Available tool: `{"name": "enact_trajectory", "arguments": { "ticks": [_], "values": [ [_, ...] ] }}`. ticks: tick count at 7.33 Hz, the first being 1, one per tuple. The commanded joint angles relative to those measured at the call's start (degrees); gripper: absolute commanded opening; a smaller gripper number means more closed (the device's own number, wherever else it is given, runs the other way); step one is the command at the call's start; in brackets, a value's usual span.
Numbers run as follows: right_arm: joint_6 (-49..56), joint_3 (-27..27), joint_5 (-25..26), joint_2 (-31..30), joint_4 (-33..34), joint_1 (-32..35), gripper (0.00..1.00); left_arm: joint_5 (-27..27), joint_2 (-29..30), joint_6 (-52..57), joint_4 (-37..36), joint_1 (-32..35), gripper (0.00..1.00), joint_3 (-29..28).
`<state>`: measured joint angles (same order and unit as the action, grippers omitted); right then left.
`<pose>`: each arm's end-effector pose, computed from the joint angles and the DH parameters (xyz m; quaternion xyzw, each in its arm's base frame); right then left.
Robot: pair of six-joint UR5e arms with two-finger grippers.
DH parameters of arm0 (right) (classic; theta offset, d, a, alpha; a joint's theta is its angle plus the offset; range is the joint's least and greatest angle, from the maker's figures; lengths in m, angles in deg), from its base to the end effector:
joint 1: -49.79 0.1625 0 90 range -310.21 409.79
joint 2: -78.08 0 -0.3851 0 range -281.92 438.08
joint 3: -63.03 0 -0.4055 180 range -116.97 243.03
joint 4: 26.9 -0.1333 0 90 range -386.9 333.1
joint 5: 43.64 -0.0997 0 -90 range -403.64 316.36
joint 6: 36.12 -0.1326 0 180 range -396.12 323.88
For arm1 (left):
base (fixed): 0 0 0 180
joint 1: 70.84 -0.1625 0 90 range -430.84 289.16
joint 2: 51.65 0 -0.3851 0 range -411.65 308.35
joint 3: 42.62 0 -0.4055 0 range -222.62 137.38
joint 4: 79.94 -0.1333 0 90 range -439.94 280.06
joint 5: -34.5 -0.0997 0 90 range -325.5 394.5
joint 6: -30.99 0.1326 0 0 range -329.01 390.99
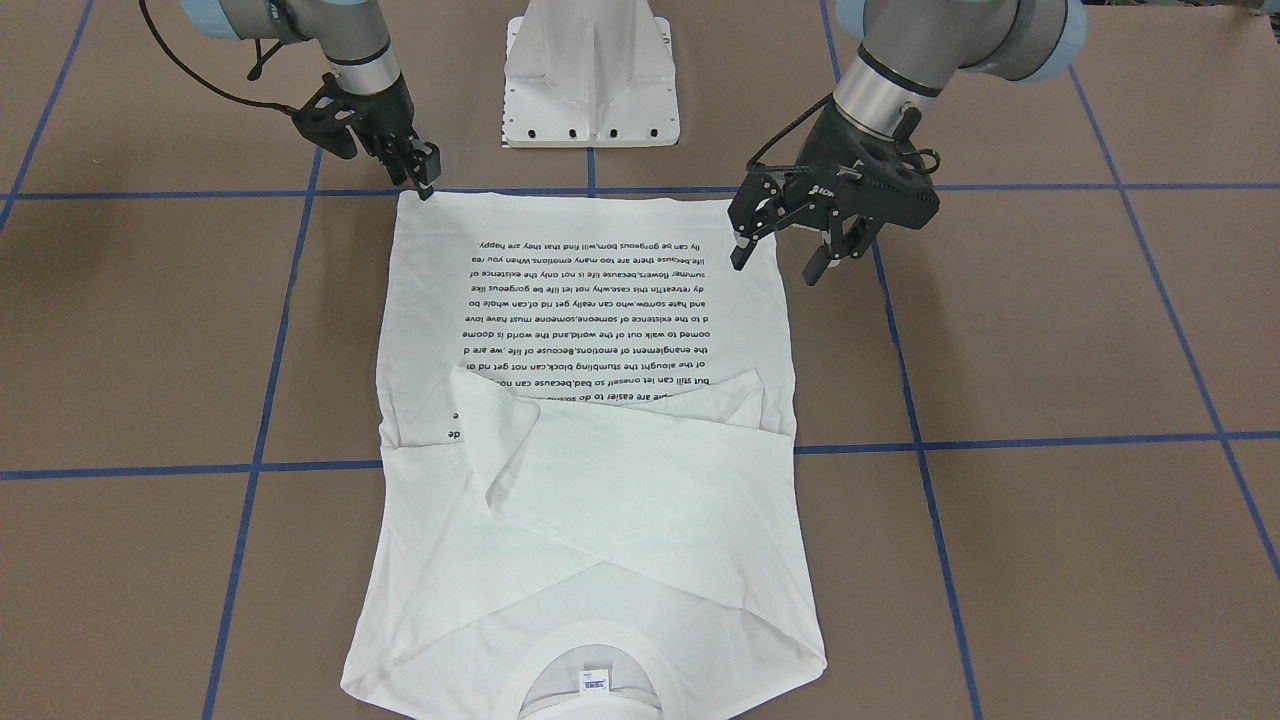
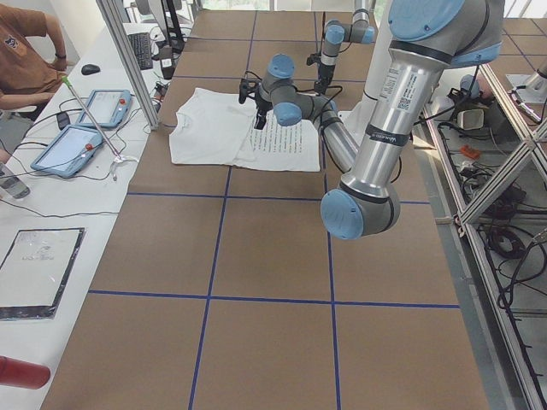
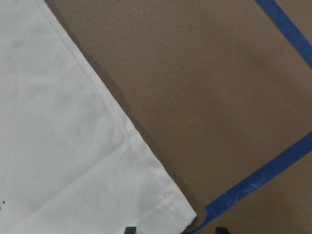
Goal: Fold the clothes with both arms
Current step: 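Grasp the hem corner nearest each gripper with both grippers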
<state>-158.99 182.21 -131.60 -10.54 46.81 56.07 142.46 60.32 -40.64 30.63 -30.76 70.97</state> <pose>-0.5051 -0.1944 0.3592 -0.0755 -0.3906 0.3140 0.8620 0.3871 -0.4465 0.1900 0.1490 0.5342 -0.0723 0.8290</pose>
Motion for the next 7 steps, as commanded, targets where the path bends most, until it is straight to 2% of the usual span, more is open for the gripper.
{"name": "enact_trajectory", "arguments": {
  "ticks": [1, 3, 4, 6, 7],
  "values": [
    [0.0, -0.1, 0.0, 0.0, 0.1, 0.1, 0.2, 0.0, -0.1, 0.0, 0.0, 0.0, 0.9, 0.0],
    [0.0, 0.0, -0.1, 0.1, 0.0, 0.1, 0.0, 0.1, -1.4, 0.0, 0.3, 0.0, 0.9, 0.3],
    [0.1, 0.3, -0.2, 0.1, 0.0, 0.3, 0.0, 0.1, -1.3, -0.1, 0.2, 0.0, 0.9, 0.3],
    [0.1, 1.5, -0.5, 0.0, 0.1, 0.8, 0.0, 0.0, -1.8, -12.6, 0.0, -1.1, 0.91, 0.6],
    [0.1, 1.7, -0.5, -0.1, 0.1, 0.9, 0.0, -0.5, -4.9, -17.2, 0.0, -5.1, 0.91, 1.7]
  ]
}}
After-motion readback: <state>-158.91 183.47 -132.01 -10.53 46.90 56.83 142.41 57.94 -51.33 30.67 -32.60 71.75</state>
